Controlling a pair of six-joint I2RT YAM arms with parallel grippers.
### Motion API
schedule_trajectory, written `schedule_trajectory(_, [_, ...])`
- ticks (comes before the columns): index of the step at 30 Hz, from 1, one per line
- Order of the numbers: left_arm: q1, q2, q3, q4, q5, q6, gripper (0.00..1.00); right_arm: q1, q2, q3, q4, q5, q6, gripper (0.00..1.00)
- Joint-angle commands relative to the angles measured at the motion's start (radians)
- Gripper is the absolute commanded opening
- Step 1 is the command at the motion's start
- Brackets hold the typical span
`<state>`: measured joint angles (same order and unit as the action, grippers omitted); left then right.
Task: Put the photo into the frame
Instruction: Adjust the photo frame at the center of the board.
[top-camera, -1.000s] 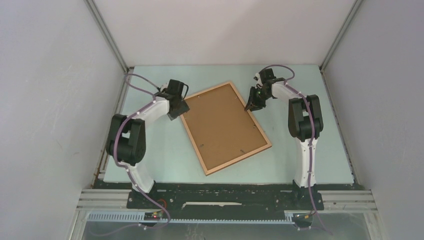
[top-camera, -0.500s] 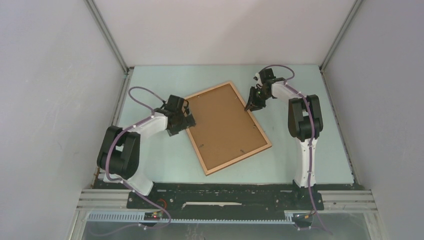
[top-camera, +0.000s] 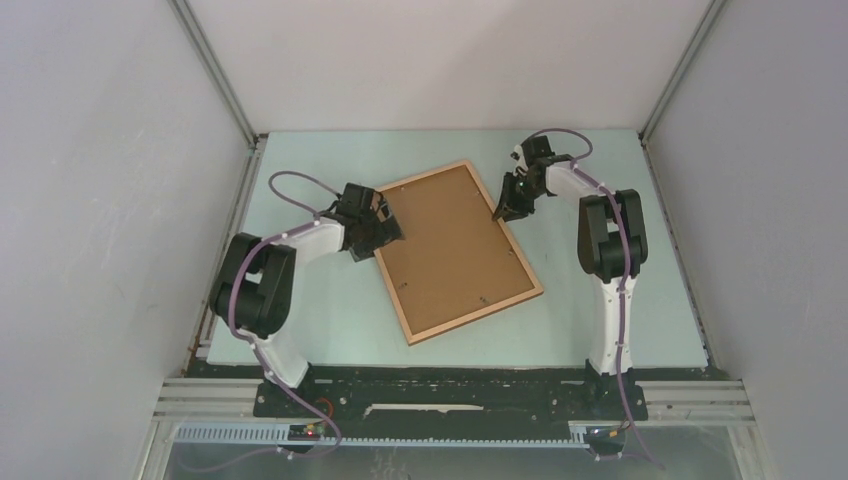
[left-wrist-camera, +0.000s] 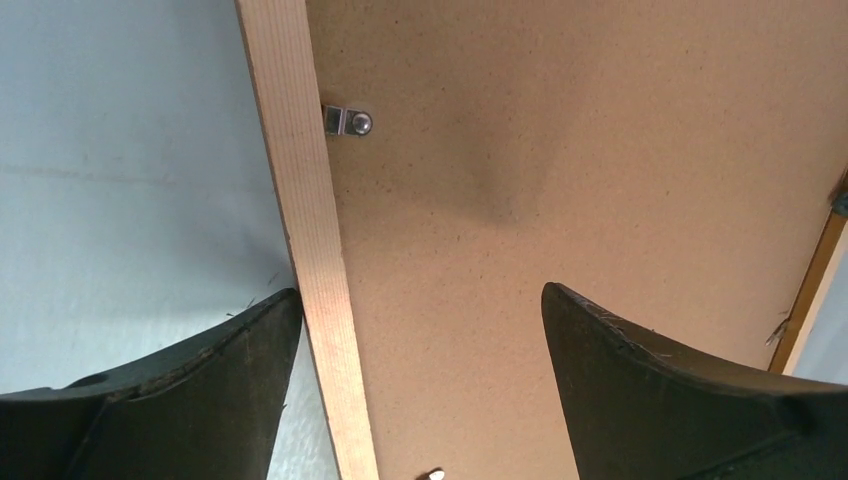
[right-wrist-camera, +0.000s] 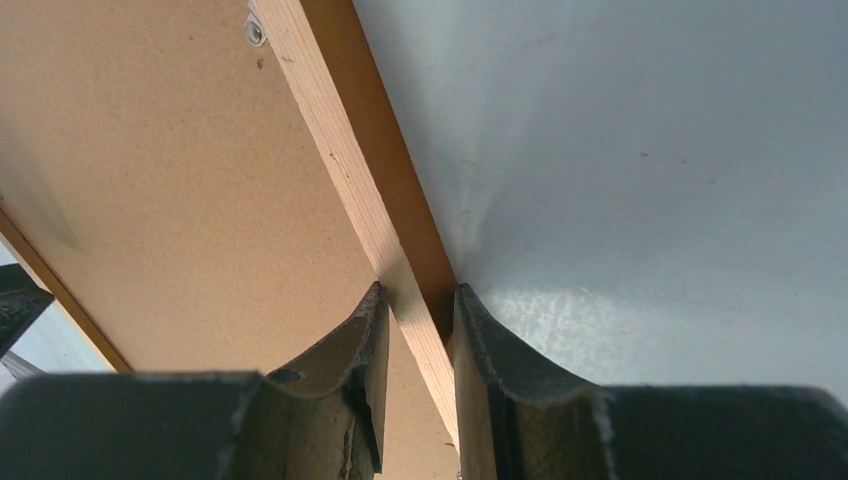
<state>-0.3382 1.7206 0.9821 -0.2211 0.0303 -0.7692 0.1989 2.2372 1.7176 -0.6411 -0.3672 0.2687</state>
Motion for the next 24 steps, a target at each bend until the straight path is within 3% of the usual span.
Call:
schedule_trajectory(1, [-0.009,0.096,0.132,0.008,0.057,-0.015,0.93,0.011,0.005,-0.03,-0.125,0.059,-0.036,0.0])
schedule_trajectory(8, [-0.009,0.223,0.348,-0.052,0.128,0.047,0.93,0.064,-0.093,-0.1,-0.142,0.107,0.007,0.0])
schedule_trajectory(15, [-0.004,0.321,0.515,-0.111,0.237,0.09,0.93,0.155,-0.286,-0.41,0.022,0.07,0.101,0.01])
schedule_trajectory(19, [-0.005,0.412,0.667,-0.154,0.318,0.107,0.93,0.252,-0.395,-0.577,0.133,0.074,0.161,0.15])
schedule_trajectory(24, [-0.006,0.492,0.883,-0.33,0.338,0.18,0.95,0.25,-0.439,-0.612,0.16,0.117,0.199,0.31])
